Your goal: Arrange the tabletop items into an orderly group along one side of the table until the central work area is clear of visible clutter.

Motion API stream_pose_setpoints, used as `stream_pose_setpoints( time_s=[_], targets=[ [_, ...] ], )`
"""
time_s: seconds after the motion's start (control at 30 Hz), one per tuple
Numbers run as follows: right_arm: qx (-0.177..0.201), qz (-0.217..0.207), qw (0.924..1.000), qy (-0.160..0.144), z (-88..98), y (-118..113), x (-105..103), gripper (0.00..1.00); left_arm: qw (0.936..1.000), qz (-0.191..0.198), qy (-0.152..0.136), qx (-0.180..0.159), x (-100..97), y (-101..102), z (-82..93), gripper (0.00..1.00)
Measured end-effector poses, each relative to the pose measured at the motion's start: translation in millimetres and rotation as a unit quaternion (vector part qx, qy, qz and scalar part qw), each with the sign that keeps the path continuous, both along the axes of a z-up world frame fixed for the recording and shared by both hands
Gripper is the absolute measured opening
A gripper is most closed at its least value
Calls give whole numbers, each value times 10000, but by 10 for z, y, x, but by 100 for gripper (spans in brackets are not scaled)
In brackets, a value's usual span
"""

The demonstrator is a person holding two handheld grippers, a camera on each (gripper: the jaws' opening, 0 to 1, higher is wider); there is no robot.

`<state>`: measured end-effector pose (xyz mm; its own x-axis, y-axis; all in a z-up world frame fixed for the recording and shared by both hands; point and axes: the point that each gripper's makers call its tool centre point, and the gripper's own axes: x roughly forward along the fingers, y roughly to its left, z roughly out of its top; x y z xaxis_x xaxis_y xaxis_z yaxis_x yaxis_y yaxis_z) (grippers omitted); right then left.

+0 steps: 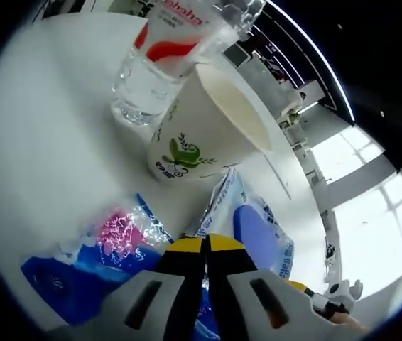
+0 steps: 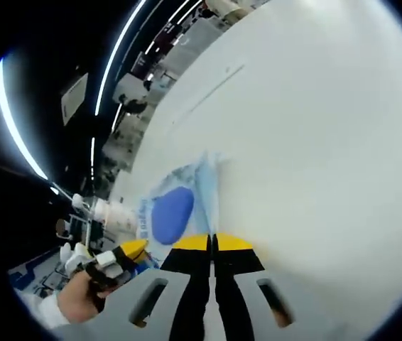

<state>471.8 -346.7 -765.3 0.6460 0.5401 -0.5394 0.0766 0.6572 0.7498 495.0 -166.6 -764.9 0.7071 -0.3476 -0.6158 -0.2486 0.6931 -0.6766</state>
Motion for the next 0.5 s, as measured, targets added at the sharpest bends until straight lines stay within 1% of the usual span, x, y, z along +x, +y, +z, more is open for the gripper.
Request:
stream_pose_setpoints(
  time_s=[0.07,0.33,0.4,0.43,0.47,0.5],
  targets=[
    [107,-30,9999,56,-6,-9,-1,0,10000,24,-16,5,-1,1,0,0],
    [104,-8,9999,34,0,2,-6,0,9999,50,-58,71,-3,2,-1,0],
    [182,6,9997,132,4,4,-6,0,9999,54,-61,71,-3,2,-1,0],
    [73,245,9997,50,17,10,-32,0,9999,55,-69,76,-3,3,-1,0],
    [21,320,9995,28,34,8,-55,0,9999,52,-76,89,-2,3,-1,0],
    [27,283,9996,1,66,5,-65,1,9999,31,-82,131,-5,-3,1,0]
  ],
)
